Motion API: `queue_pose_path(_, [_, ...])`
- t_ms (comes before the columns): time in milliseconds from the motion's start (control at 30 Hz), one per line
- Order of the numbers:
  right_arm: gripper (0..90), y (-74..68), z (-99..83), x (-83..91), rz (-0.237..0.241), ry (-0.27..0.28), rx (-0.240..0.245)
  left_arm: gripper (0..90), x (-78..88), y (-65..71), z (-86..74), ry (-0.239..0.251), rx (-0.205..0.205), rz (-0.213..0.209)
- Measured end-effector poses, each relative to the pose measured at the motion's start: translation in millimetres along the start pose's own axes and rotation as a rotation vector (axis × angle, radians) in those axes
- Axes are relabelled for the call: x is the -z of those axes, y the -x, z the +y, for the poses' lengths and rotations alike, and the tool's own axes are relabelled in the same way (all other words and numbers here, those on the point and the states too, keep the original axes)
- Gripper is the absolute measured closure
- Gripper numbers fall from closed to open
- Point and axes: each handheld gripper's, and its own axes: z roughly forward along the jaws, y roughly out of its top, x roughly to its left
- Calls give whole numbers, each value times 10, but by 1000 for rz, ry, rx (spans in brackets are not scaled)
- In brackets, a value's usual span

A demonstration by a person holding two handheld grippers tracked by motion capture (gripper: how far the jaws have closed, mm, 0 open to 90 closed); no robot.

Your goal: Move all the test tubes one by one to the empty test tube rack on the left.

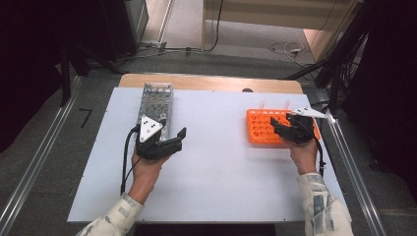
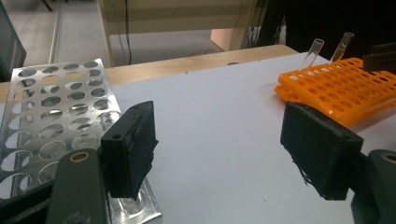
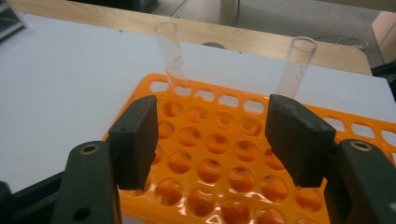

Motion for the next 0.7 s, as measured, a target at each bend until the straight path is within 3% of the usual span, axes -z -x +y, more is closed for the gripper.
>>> queue_pose_path(300, [391,249,73,-238,-76,-50,0,266,-8,4,-5,-5,-4,-4])
queue_pose_path(467, [437,354,108,-400,-96,-85,-5,266,-3,5,-6,-5,-6,-6])
queue_pose_path(700, [512,438,132,-540,-105,-94,-13,268,-1,3,-7,-3,-4,-8])
